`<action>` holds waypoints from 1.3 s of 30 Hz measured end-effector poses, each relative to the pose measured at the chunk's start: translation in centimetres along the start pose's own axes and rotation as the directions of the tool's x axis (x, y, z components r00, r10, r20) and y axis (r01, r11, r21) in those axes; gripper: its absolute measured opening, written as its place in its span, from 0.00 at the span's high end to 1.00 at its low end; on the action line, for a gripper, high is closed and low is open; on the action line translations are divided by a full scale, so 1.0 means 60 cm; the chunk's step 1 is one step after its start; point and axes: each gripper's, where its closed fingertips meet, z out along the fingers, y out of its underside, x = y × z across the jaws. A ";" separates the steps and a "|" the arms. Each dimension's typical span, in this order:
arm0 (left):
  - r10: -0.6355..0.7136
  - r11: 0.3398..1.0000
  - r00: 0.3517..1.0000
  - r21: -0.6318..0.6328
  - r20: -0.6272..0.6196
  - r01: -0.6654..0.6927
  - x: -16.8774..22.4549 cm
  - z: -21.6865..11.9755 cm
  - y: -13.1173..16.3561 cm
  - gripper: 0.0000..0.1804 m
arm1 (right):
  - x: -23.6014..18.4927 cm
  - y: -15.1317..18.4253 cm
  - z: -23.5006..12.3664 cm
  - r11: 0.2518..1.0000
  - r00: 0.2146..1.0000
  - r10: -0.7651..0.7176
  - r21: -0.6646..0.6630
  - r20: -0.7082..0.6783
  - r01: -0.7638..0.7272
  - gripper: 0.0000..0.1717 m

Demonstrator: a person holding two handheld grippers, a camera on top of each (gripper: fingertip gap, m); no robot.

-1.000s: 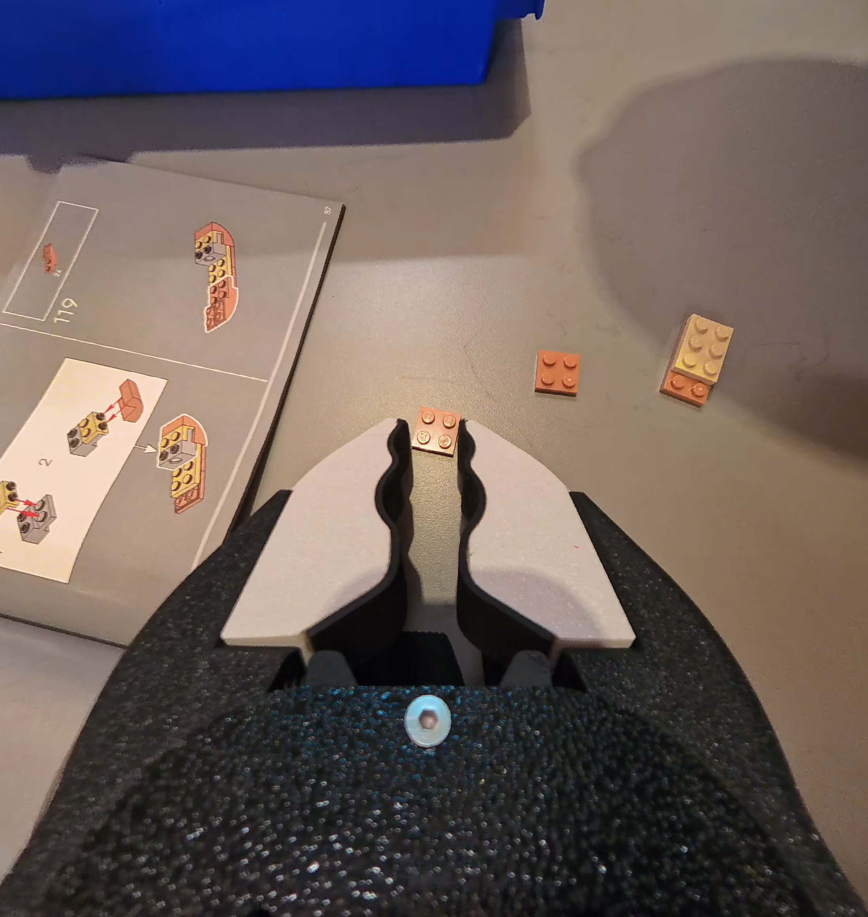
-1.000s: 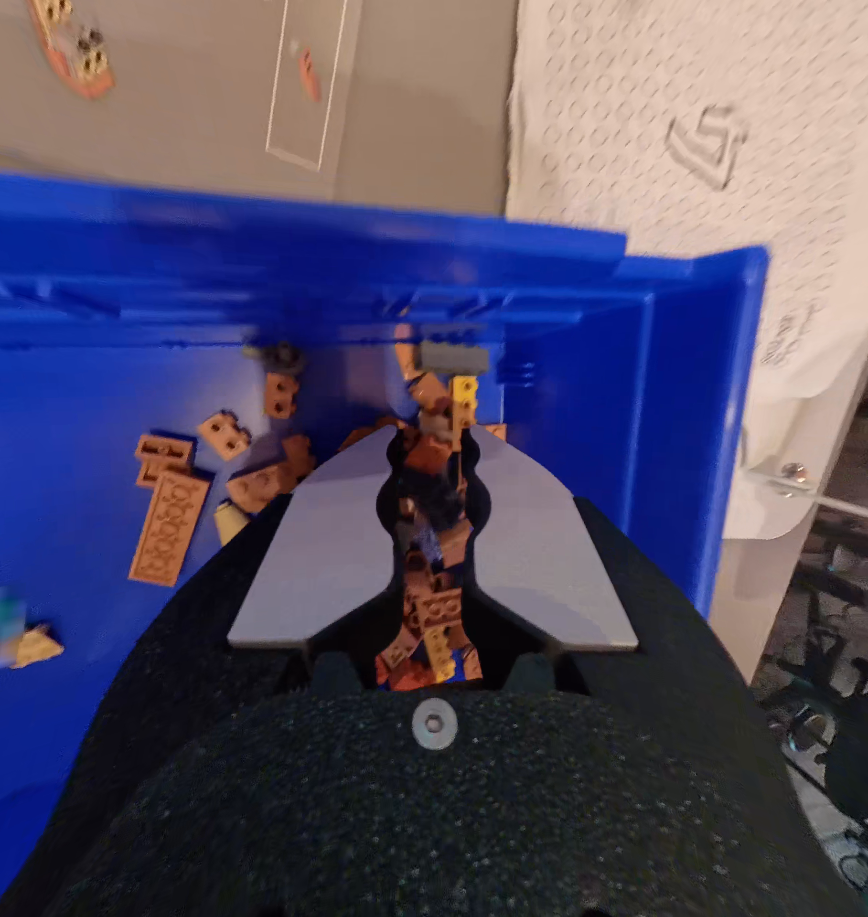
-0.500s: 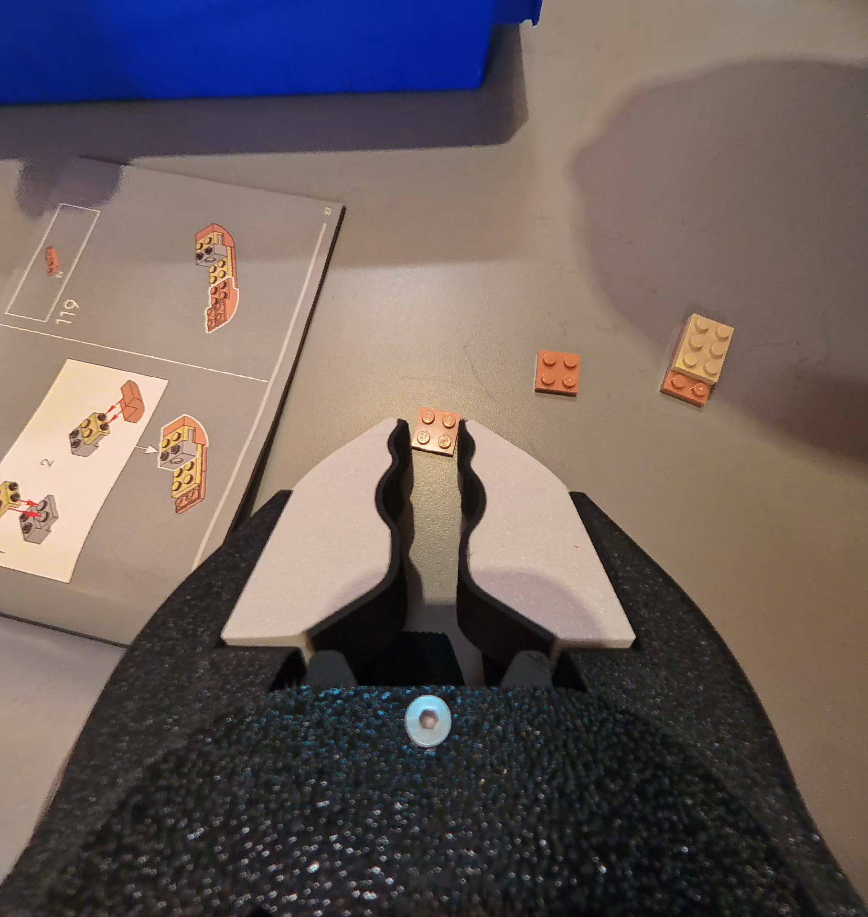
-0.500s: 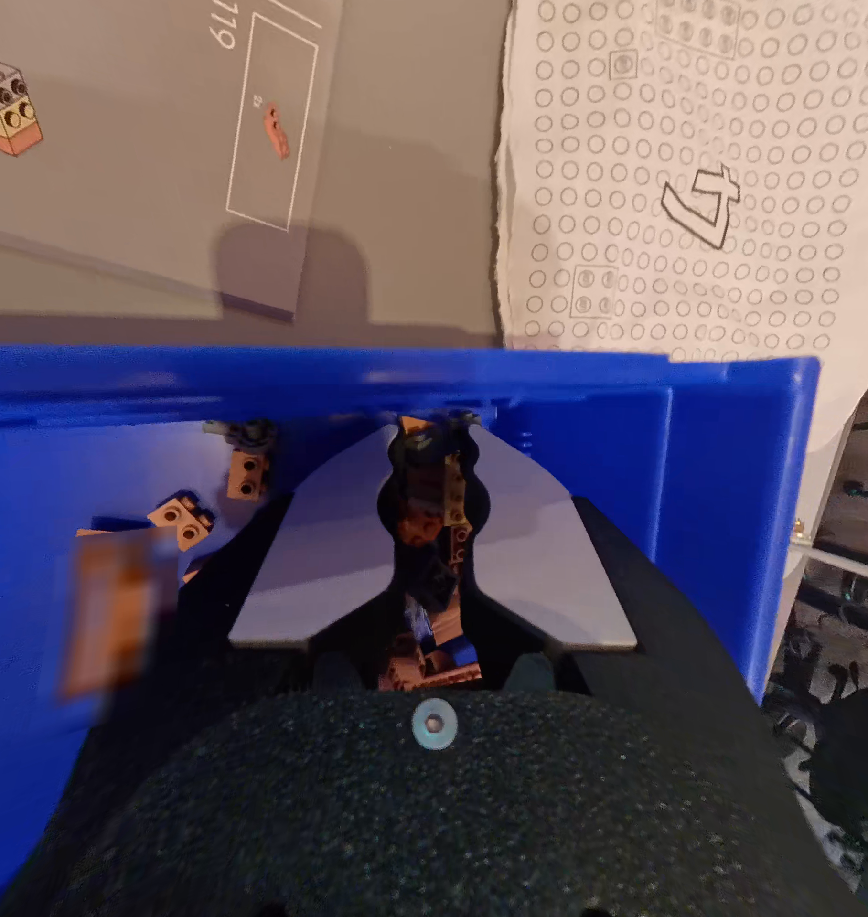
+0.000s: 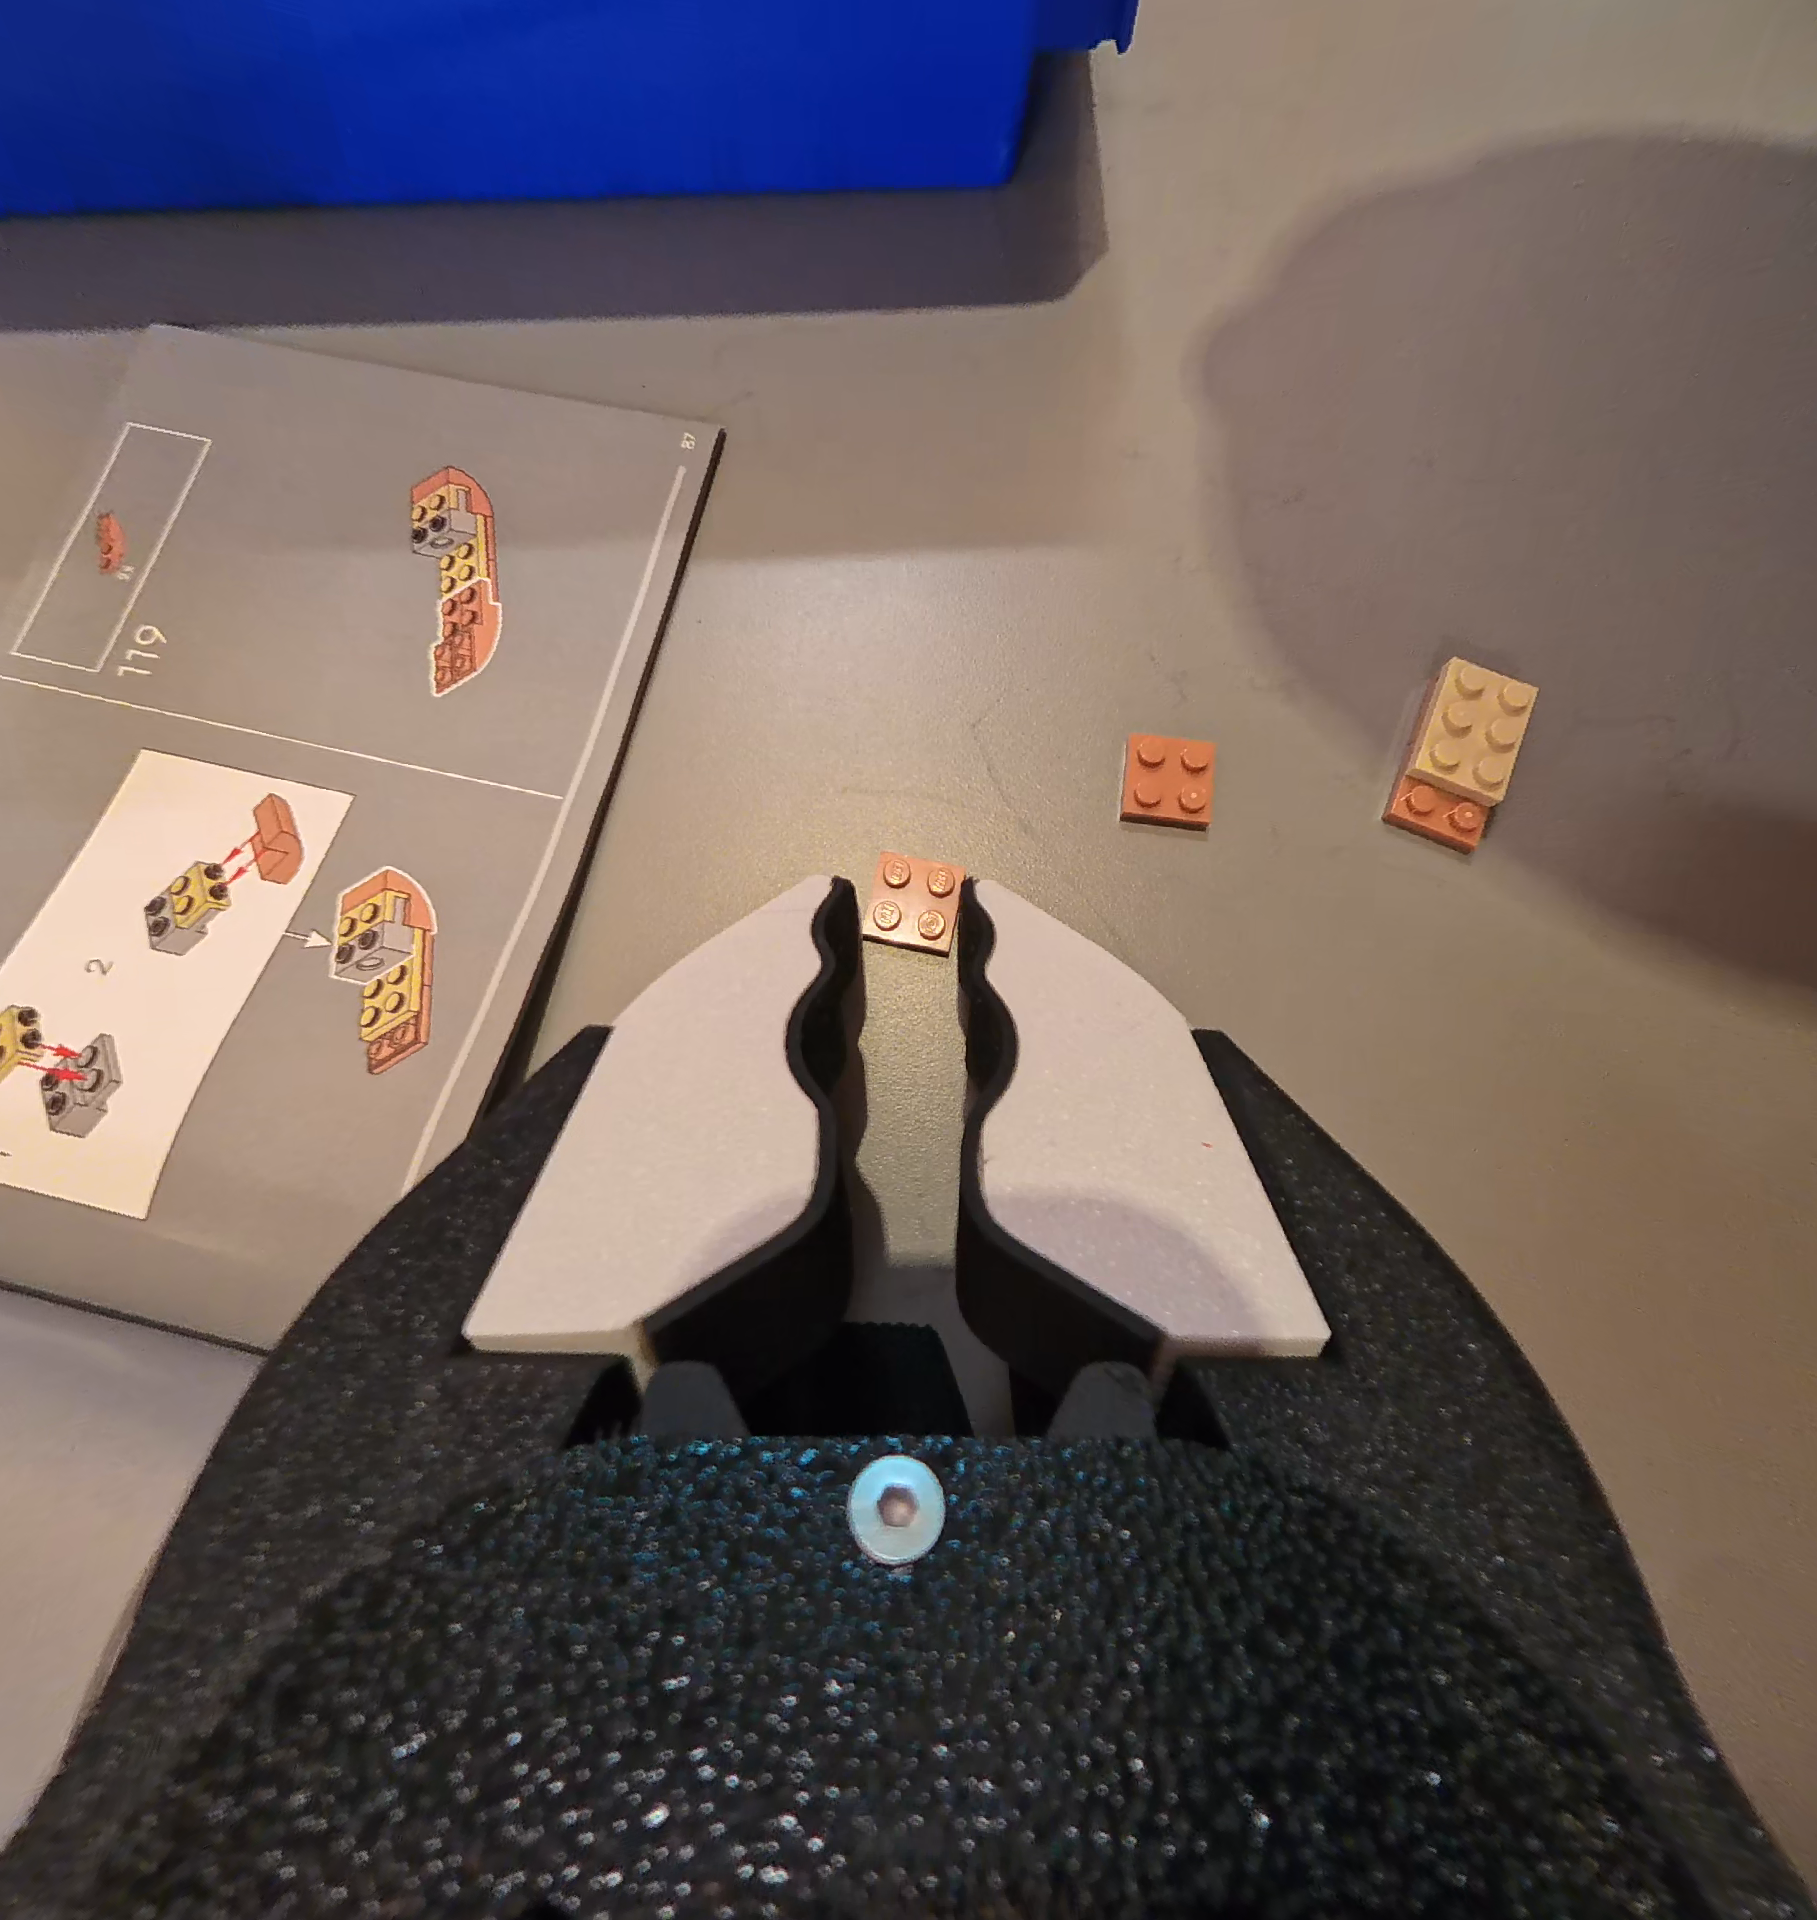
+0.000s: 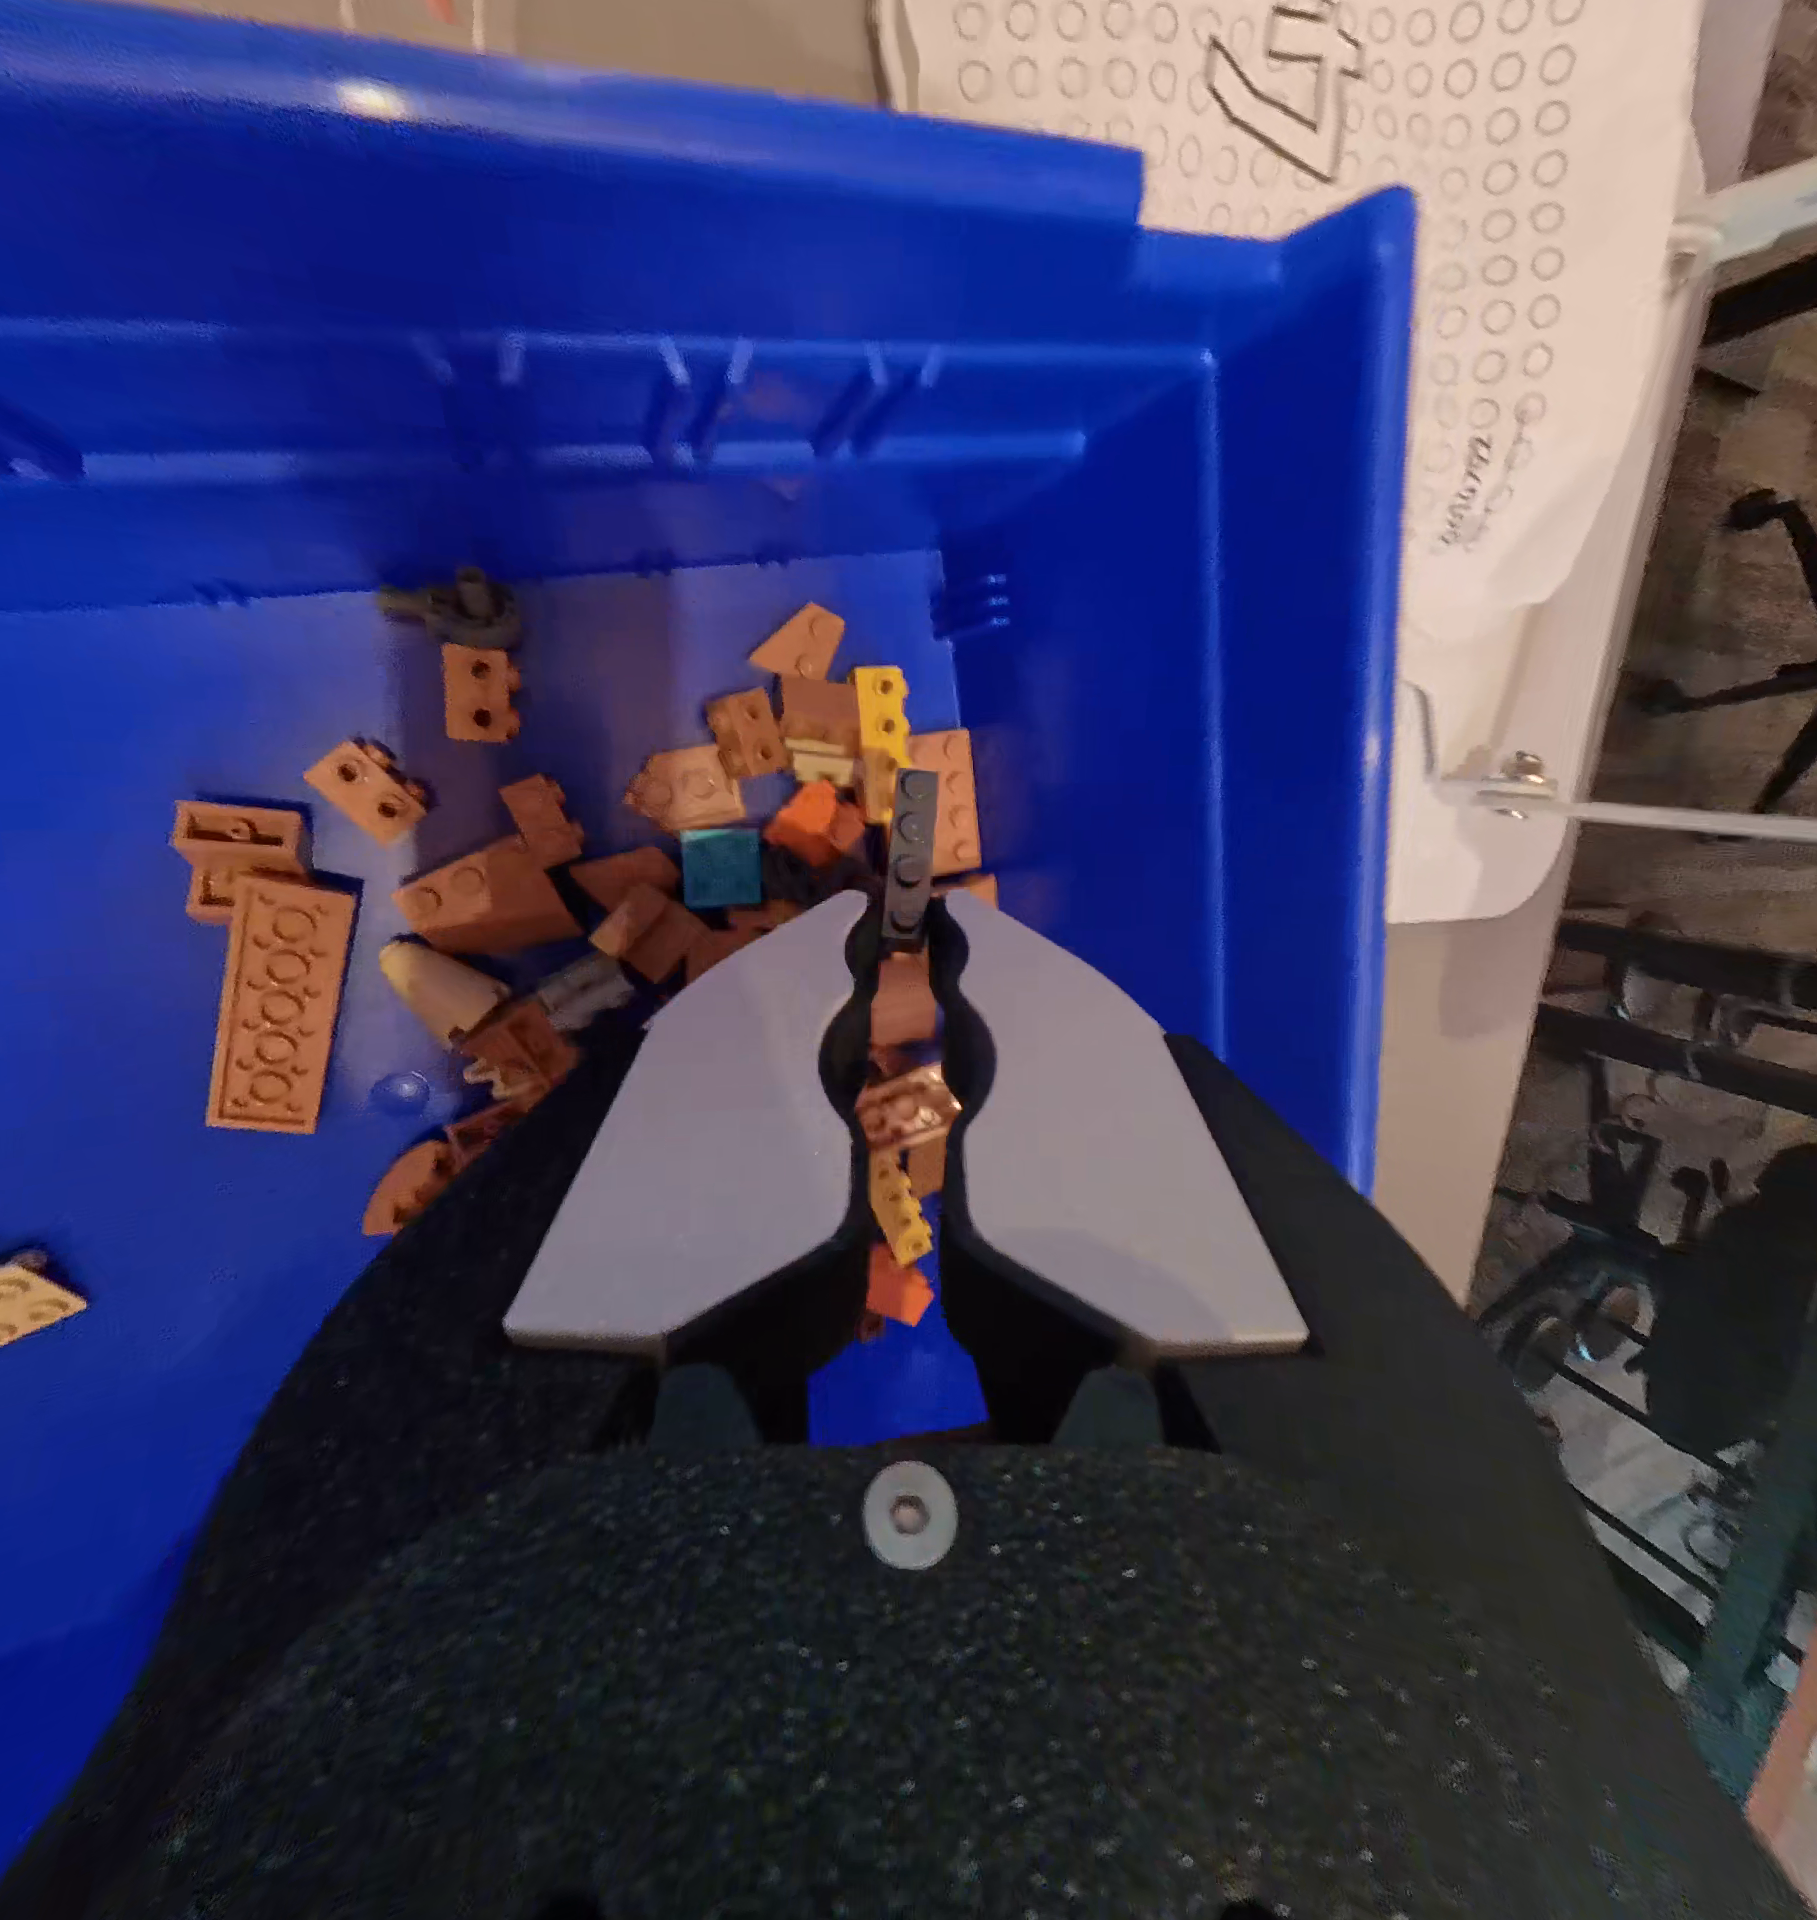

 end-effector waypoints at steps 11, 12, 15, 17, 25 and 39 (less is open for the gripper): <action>-0.004 1.000 1.000 -0.001 -0.003 0.004 0.000 0.000 0.000 0.90 | 0.009 0.010 -0.020 0.999 0.994 0.002 0.052 -0.108 0.004 0.95; -0.004 1.000 1.000 -0.001 -0.003 0.004 0.000 0.000 0.000 0.90 | 0.010 0.010 -0.021 0.999 0.993 -0.004 0.052 -0.116 0.010 0.95; -0.006 1.000 1.000 -0.002 -0.003 0.006 0.000 0.000 0.000 0.90 | 0.009 0.014 -0.016 0.999 0.990 -0.036 0.019 -0.139 0.039 0.95; -0.004 1.000 1.000 -0.001 -0.002 0.004 0.000 0.000 0.000 0.90 | 0.007 0.018 -0.011 0.998 0.987 -0.066 -0.009 -0.149 0.065 0.95; 0.002 1.000 1.000 0.001 0.003 -0.002 0.000 0.000 0.000 0.90 | -0.004 0.022 -0.007 0.991 0.981 -0.135 -0.033 -0.141 0.132 0.95; 0.004 1.000 1.000 0.002 0.006 -0.004 0.000 -0.001 0.000 0.90 | -0.017 0.026 -0.004 0.982 0.977 -0.186 -0.046 -0.109 0.182 0.88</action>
